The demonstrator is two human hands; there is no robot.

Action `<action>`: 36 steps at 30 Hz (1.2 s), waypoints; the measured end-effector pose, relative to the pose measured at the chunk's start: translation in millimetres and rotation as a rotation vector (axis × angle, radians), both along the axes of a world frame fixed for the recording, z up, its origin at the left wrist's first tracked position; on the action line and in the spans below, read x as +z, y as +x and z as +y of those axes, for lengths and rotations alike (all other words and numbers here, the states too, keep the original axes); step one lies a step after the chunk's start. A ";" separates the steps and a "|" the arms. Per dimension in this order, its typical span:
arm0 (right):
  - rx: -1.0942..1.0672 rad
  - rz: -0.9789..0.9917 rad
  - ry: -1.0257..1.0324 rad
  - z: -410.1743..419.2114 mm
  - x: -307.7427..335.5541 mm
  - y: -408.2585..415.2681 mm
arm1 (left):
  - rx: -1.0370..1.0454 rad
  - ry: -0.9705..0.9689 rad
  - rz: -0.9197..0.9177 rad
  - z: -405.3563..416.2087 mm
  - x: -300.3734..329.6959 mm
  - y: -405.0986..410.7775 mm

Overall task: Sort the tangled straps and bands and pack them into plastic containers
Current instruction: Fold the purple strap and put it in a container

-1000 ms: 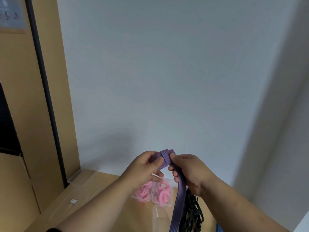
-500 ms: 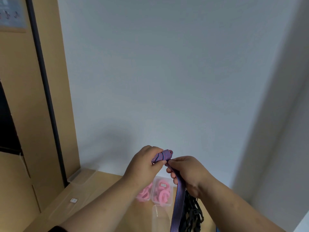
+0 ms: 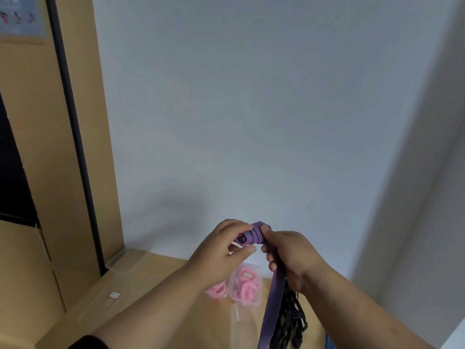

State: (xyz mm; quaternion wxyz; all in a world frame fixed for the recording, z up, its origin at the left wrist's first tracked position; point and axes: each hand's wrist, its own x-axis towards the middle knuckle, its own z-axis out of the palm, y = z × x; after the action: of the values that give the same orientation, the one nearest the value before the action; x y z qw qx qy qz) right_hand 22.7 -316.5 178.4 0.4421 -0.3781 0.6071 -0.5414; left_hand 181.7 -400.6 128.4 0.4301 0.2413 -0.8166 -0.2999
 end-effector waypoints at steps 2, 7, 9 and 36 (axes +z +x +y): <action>-0.002 0.023 -0.026 0.6 0.3 2.1 | 0.012 0.228 0.133 7.8 5.6 -4.3; 0.027 0.107 -0.074 4.4 -0.2 4.6 | -0.078 0.902 0.230 20.2 28.6 -6.5; 0.033 0.098 -0.056 5.1 -1.7 5.6 | -0.057 0.851 0.215 19.6 28.8 -6.7; 0.099 -0.012 0.022 10.2 -2.6 22.5 | -0.003 0.457 0.136 16.6 4.2 -1.1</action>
State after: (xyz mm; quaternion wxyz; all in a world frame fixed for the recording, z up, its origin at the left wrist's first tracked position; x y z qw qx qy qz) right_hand 45.2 -306.3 175.8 0.4761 -0.3996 0.5909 -0.5142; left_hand 180.6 -384.1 132.6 0.4178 0.3105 -0.6971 -0.4931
